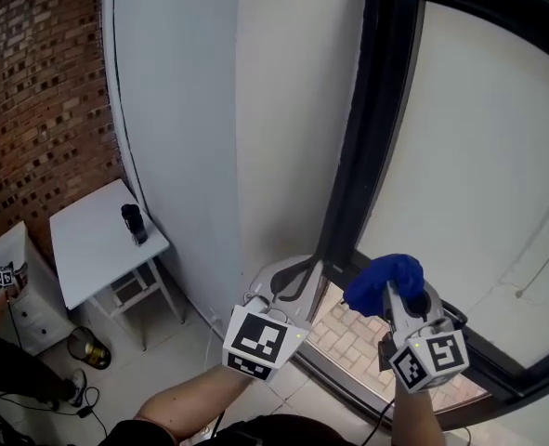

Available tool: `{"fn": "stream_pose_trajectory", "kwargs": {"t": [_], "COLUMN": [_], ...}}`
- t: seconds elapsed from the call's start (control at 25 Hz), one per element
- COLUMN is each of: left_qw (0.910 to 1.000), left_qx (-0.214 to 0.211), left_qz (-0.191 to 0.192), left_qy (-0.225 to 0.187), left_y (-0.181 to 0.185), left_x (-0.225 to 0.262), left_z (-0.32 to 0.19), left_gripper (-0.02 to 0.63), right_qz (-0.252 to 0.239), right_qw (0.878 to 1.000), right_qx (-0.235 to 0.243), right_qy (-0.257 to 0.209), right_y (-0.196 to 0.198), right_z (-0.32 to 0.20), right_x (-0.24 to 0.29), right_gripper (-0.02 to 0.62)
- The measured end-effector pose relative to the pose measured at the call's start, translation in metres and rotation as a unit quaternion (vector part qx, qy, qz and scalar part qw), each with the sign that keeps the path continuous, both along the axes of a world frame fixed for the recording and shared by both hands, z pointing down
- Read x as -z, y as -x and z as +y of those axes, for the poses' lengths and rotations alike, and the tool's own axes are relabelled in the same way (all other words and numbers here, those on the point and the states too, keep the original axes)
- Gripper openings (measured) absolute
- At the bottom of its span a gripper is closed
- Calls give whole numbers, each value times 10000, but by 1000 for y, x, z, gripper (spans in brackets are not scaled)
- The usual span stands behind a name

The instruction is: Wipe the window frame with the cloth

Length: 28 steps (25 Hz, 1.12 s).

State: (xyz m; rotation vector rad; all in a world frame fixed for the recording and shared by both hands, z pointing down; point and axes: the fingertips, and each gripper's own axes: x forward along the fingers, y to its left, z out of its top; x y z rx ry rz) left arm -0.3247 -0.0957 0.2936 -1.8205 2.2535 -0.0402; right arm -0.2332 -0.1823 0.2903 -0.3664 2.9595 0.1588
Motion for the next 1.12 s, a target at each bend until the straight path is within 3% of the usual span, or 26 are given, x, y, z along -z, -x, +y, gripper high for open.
{"fn": "stream_pose_trajectory", "kwargs": {"t": [0.28, 0.56, 1.12], "left_qw": [9978, 9940, 9866], "left_qx": [-171, -201, 27], "left_qz": [-403, -709, -863], "left_qy": [-490, -805, -1385], "left_y": [4, 8, 35], "left_x": [89, 152, 269], "left_z": [-20, -35, -71], "left_gripper": [-6, -6, -6], "right_qz": [-200, -497, -799], "right_qw": [9969, 9939, 9782], "right_qx": [-50, -105, -321], "right_qy": [-760, -979, -1888], "right_y": [22, 36, 79], "right_z": [-4, -12, -21], "right_x": [87, 146, 287], "right_gripper": [84, 84, 84]}}
